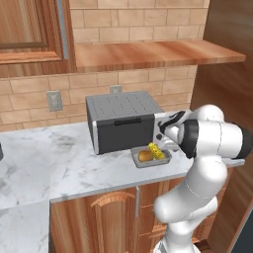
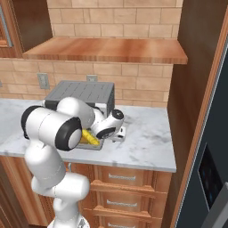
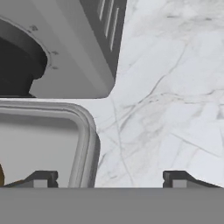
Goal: Take the corn and potato out of the freezer and place them in the tupperware container on the counter. Then put the tupperware containing the vegetables back in the freezer.
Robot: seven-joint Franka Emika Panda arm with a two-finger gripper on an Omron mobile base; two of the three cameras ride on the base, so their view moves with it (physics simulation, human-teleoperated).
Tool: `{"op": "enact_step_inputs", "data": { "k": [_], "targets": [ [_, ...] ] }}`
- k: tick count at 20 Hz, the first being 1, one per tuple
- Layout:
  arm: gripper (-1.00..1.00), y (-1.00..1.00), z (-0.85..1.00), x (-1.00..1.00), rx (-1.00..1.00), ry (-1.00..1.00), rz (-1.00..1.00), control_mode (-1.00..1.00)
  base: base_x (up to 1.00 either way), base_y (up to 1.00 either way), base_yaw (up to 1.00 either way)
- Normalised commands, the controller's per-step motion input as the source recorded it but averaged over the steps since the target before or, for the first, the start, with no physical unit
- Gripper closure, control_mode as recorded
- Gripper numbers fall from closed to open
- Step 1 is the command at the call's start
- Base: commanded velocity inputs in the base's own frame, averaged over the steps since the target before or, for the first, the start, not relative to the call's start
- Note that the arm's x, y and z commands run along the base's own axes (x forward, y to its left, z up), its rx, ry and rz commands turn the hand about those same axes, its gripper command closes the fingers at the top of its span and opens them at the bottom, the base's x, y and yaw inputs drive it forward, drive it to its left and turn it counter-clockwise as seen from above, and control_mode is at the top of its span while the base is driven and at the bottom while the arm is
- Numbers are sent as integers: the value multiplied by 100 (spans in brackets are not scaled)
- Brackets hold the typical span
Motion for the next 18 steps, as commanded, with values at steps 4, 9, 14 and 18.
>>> {"op": "enact_step_inputs", "data": {
  "k": [4,9,14,18],
  "targets": [
    [100,12,-9,0,-2,1,0,-100,0,0,0],
    [100,3,0,0,-3,0,0,-100,0,0,0],
    [100,11,-12,-1,-3,0,0,-100,0,0,0],
    [100,-3,1,-12,1,0,4,-100,0,0,0]
  ]
}}
